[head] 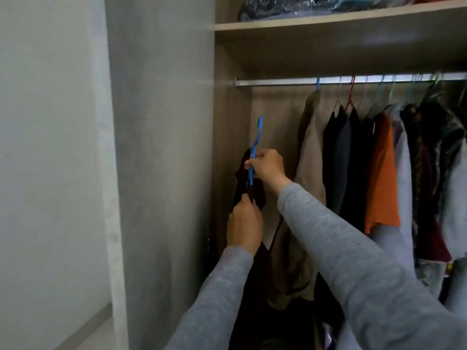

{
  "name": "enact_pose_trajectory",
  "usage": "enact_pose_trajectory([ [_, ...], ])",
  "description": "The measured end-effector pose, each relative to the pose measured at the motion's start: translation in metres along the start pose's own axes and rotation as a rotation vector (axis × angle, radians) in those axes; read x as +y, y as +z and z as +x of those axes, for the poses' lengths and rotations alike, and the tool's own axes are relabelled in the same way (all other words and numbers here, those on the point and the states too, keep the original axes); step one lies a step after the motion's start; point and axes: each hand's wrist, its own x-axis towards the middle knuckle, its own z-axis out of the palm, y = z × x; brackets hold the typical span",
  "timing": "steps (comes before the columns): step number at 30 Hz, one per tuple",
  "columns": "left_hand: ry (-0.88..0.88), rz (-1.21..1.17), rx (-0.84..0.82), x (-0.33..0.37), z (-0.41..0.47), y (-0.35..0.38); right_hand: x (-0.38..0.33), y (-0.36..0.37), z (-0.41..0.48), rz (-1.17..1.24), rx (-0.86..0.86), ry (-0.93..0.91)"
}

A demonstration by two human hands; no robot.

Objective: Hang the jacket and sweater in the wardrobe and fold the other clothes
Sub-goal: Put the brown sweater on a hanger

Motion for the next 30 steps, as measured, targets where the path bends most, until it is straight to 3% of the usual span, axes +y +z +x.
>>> enact_pose_trajectory([
  [7,0.156,0.01,0.051,0.003,0.099,0.054,0.012,-0.011,0.113,0.094,0.048,-0.09],
  [14,0.098,-0.126,0.031,0.02,0.195,0.113,0.015,-0.015,0.213,0.08,0.13,-0.178],
  [18,0.168,-0.197,0.018,0.032,0.256,0.134,0.01,-0.02,0.276,0.045,0.139,-0.18],
  [24,0.274,-0.149,0.068,0.037,0.316,0.156,0.005,-0.029,0.332,0.049,0.173,-0.174],
  [30,0.359,-0.202,0.09,0.044,0.354,0.179,0.01,-0.041,0.368,-0.021,0.233,-0.289],
])
